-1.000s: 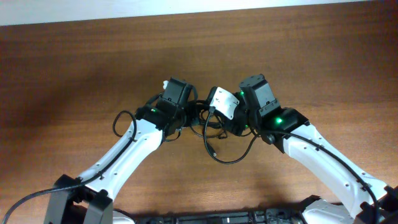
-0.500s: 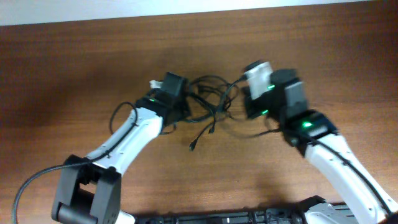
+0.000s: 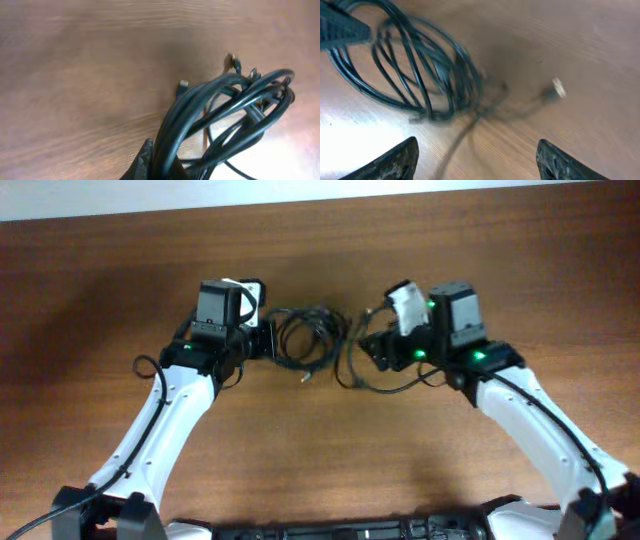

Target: Untangle cables

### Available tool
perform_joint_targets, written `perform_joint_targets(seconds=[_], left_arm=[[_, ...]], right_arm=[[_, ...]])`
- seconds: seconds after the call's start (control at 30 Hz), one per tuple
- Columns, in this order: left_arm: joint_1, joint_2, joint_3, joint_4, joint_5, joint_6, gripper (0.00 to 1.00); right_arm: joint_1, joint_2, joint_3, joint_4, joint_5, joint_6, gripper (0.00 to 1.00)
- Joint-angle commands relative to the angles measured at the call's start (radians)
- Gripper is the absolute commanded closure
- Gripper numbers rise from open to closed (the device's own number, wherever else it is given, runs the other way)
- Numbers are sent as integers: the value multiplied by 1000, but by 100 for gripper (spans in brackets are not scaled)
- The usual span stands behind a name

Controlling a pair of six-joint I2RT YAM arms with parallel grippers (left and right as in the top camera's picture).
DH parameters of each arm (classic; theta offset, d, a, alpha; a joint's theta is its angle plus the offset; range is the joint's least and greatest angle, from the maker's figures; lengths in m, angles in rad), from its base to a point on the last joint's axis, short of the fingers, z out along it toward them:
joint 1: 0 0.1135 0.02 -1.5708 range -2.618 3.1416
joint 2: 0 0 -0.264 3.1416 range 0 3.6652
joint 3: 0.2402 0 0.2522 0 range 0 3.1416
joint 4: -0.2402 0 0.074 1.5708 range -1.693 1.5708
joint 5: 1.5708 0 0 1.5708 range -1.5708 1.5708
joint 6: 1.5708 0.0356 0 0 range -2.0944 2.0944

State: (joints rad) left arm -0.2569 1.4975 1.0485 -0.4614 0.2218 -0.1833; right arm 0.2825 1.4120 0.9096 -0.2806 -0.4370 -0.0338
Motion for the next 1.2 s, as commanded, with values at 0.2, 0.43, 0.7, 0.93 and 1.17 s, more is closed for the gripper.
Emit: perform_joint_targets(seconds=[0.2, 0.43, 0.7, 0.93, 1.17], left_arm=[[-2, -89, 2, -19, 144, 132, 100], [-2, -89, 2, -64, 235, 170, 100], [-2, -90, 2, -58, 385, 177, 100], [-2, -90, 2, -167, 656, 308, 100], [-2, -91, 2, -405, 699, 540, 100]], right_arm=[[139, 89, 10, 149, 16, -41, 22], [149, 89, 10, 232, 251, -41, 22], [175, 104, 10, 237, 263, -41, 21], [106, 189, 10, 554, 293, 45, 15], [-193, 201, 10, 589, 408, 234, 7]])
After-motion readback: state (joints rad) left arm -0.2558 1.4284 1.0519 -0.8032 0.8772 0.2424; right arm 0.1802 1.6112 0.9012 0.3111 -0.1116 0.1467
